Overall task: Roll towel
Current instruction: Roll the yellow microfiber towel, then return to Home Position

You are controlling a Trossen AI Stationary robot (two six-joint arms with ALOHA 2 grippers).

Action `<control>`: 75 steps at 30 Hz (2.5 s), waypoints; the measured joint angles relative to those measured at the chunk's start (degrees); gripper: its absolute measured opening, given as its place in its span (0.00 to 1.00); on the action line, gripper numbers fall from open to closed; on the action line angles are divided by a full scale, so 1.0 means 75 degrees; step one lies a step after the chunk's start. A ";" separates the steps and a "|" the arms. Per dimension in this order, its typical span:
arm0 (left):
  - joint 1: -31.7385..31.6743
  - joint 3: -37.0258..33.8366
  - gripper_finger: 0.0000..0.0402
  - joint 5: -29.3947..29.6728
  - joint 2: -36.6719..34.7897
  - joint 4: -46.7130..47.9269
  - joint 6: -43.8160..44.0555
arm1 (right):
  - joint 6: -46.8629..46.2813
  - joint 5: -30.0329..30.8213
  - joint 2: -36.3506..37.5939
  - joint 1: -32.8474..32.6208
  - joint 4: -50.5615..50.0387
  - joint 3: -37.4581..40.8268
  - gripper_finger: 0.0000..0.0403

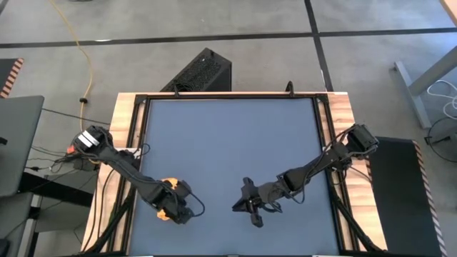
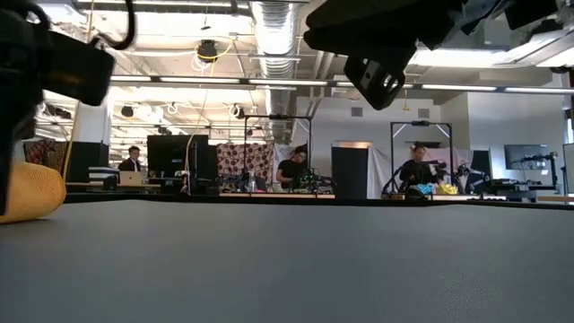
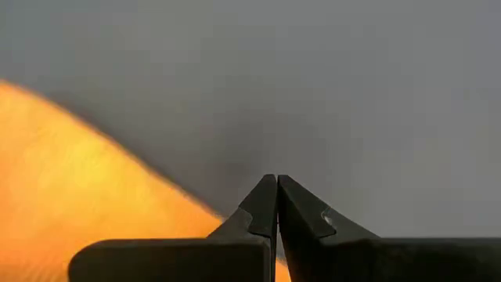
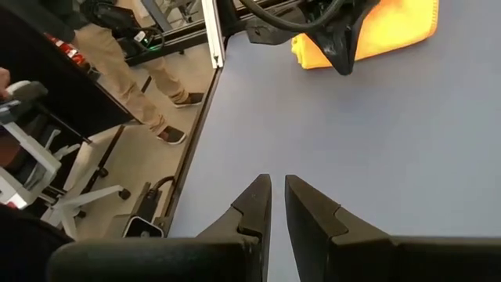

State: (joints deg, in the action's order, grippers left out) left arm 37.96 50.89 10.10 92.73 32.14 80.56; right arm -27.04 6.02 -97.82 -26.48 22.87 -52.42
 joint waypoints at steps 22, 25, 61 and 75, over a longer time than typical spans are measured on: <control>0.1320 -0.0130 0.00 0.0769 -0.0054 0.1418 0.2928 | -0.0272 0.0073 0.0000 0.0000 0.0007 0.0000 0.17; 0.1270 -0.0126 0.00 0.1163 -0.0210 0.0813 0.2576 | -0.0275 0.0073 0.0000 0.0000 0.0009 -0.0003 0.17; -0.3307 -0.1419 0.00 0.1002 -0.4949 -0.4088 -0.7661 | 0.2441 -0.1029 0.1714 0.2559 -0.1027 -0.0548 0.07; -0.3693 -0.3992 0.00 0.1155 -1.1455 -0.2961 -0.7744 | 0.2220 -0.2795 0.3579 0.4681 -0.3508 -0.0524 0.05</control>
State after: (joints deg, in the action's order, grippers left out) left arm 10.26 20.95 18.76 6.81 9.93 22.48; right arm -10.39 -14.94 -70.98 8.62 -3.44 -56.35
